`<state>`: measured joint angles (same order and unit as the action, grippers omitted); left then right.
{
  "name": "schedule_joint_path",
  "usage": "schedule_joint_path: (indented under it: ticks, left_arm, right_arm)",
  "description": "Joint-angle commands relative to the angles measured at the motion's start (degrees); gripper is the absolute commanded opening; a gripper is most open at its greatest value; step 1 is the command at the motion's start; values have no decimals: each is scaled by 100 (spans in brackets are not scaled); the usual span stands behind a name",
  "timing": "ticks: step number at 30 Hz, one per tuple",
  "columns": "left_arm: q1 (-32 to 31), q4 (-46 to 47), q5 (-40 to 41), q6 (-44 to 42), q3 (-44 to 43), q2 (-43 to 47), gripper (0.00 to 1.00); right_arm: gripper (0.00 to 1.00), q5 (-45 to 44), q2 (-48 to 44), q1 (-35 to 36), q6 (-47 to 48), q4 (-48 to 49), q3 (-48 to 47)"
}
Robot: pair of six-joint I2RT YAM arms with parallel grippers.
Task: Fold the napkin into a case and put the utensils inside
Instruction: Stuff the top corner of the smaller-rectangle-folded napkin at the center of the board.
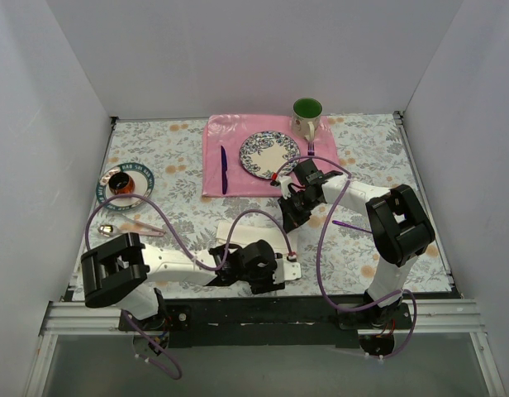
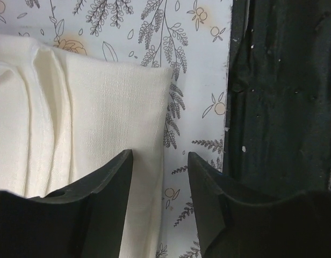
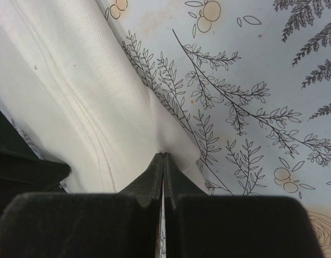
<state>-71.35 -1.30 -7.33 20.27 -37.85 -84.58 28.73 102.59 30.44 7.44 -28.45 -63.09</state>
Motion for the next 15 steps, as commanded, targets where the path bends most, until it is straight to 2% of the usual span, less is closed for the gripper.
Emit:
schedule_joint_path:
  ticks: [1, 5, 15]
  left_arm:
    - [7, 77, 267, -94, -4, -68, 44]
    - [16, 60, 276, -129, 49, -138, 42]
    - [279, -98, -233, -190, -47, -551, 20]
  right_arm:
    - [1, 115, 42, -20, 20, 50, -2]
    - [1, 98, 51, -20, 21, 59, -10]
    - [1, 106, 25, -20, 12, 76, 25]
